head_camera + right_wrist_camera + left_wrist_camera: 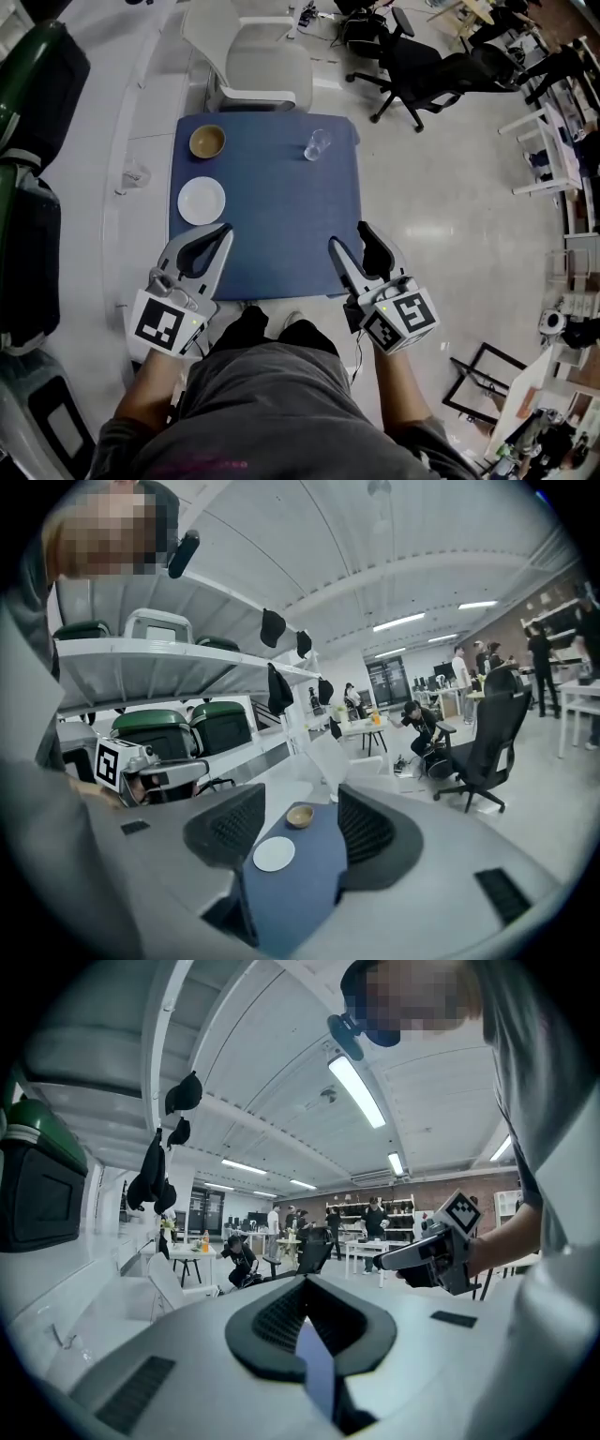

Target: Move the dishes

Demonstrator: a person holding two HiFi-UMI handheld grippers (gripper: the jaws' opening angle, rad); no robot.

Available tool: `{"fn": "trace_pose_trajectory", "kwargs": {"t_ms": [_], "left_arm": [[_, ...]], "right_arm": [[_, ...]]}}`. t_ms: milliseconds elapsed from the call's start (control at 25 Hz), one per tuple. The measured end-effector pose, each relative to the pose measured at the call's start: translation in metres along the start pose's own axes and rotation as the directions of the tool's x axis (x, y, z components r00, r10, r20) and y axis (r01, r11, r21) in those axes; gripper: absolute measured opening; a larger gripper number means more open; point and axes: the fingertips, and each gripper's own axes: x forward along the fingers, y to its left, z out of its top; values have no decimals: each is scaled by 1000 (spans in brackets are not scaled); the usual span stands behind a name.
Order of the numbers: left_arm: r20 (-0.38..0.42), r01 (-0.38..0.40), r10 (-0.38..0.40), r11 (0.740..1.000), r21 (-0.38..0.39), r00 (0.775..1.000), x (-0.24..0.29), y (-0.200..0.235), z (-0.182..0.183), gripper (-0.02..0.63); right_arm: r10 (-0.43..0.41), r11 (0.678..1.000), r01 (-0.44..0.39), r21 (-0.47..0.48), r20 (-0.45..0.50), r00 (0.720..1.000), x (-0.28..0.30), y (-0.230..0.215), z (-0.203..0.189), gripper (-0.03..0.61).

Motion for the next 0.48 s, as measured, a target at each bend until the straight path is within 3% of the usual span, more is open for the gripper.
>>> {"fn": "trace_pose_trajectory", "kwargs": {"t_ms": [240, 480], "left_arm": [[-43, -9, 8, 1000, -14, 999, 15, 19, -10, 2], [-108, -48, 46, 999, -25, 993, 41, 24, -31, 2]], "right_arm": [[-8, 1000, 8, -26, -14, 1000, 34, -20, -6, 225], [0, 999, -2, -50, -45, 999, 70, -68, -22, 227]]}}
